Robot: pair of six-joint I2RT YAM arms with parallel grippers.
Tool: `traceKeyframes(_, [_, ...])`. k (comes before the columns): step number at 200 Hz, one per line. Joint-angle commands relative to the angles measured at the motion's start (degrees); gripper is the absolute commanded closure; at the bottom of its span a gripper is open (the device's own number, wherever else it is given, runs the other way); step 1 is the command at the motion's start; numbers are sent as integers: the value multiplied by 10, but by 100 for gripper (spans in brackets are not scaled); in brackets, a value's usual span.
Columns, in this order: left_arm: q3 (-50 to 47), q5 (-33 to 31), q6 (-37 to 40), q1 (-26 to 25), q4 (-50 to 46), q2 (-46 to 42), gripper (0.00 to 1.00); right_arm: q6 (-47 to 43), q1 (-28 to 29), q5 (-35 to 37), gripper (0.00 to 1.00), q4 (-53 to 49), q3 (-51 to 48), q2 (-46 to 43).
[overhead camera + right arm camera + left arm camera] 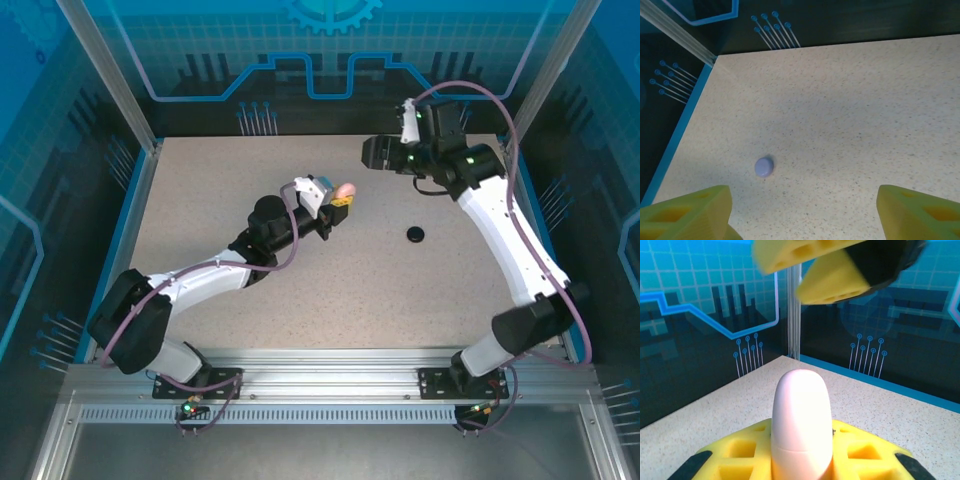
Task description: Insert wireless bluetooth earbuds into charging case
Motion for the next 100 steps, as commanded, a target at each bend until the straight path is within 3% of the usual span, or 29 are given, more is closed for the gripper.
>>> traceKeyframes(1, [4,-29,-53,3,-32,-26,100,10,-2,25,23,60,-84,-62])
traceKeyframes(46, [9,-35,-135,3,-98,-32,100,27,-10,54,21,110,-267,-192])
traceKeyframes(100, [20,-52,-241,3,-161,-10,100,36,-11,74,20,114,-389,-308])
